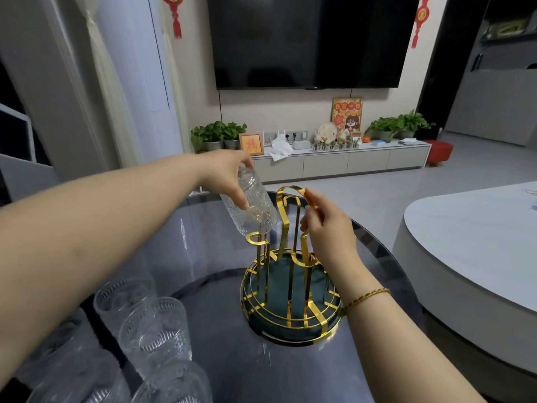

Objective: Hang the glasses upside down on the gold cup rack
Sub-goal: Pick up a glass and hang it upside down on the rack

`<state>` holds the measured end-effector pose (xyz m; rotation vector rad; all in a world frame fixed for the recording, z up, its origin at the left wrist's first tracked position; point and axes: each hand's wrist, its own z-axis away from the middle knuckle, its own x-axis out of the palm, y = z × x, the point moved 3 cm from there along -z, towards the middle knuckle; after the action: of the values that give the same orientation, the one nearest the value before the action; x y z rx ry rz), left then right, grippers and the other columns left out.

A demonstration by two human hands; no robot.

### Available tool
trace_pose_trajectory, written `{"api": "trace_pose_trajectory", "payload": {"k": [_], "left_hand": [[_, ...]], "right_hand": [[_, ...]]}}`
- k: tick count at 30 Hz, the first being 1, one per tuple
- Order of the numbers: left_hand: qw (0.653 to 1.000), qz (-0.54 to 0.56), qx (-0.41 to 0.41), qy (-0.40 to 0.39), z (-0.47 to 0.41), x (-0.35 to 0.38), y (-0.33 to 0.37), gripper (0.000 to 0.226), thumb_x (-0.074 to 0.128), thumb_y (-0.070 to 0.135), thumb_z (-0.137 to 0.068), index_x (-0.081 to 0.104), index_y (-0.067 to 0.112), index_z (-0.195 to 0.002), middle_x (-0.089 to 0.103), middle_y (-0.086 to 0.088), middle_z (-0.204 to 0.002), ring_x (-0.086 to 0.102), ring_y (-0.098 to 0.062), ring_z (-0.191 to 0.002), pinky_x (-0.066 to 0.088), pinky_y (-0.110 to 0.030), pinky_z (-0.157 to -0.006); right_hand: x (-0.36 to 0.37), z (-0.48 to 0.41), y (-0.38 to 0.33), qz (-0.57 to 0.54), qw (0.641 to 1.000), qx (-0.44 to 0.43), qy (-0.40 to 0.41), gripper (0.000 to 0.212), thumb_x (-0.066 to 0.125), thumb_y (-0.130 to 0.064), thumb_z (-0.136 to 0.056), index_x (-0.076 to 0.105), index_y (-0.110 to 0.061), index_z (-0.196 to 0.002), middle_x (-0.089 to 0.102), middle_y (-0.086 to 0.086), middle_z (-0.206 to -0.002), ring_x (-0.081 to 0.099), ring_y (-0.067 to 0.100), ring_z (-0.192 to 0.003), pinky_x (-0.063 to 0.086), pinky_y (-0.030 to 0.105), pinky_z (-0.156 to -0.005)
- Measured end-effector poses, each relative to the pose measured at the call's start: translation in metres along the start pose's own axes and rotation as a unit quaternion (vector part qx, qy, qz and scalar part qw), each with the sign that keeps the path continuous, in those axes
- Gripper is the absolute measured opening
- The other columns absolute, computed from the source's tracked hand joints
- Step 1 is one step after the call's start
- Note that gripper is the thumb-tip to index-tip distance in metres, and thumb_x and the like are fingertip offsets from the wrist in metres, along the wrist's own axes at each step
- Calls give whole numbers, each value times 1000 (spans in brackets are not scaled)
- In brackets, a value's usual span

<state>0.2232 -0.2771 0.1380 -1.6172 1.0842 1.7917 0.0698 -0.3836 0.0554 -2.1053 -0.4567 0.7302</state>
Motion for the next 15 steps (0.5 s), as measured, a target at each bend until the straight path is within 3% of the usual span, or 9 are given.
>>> {"api": "trace_pose_trajectory", "payload": {"k": [5, 11, 15], "left_hand": [[1000, 0, 11, -28, -12, 20, -1, 79, 78, 27, -59, 39, 20, -127, 44, -8, -136, 44, -24, -119, 36, -29, -86], [998, -29, 24, -55, -17, 35, 6, 81, 77, 29, -61, 36, 19, -131, 43, -8, -139, 41, -26, -125, 36, -34, -97], [997, -29, 21, -66, -19, 42, 4, 87, 78, 27, -60, 31, 18, -132, 40, -8, -139, 41, -26, -124, 37, -34, -97]], "right_hand": [[-1, -1, 1, -1, 1000, -11, -4, 33, 40, -12, -91, 48, -19, -122, 48, -15, -65, 46, 4, -56, 36, 3, -43], [0, -1, 2, 7, 1000, -18, 2, 33, 40, -13, -91, 47, -19, -123, 53, -8, -74, 49, 3, -63, 40, 16, -56], [0, -3, 2, 15, 1000, -21, -3, 33, 40, -13, -91, 47, -20, -123, 47, -17, -67, 49, 3, -62, 39, 11, -51]]}}
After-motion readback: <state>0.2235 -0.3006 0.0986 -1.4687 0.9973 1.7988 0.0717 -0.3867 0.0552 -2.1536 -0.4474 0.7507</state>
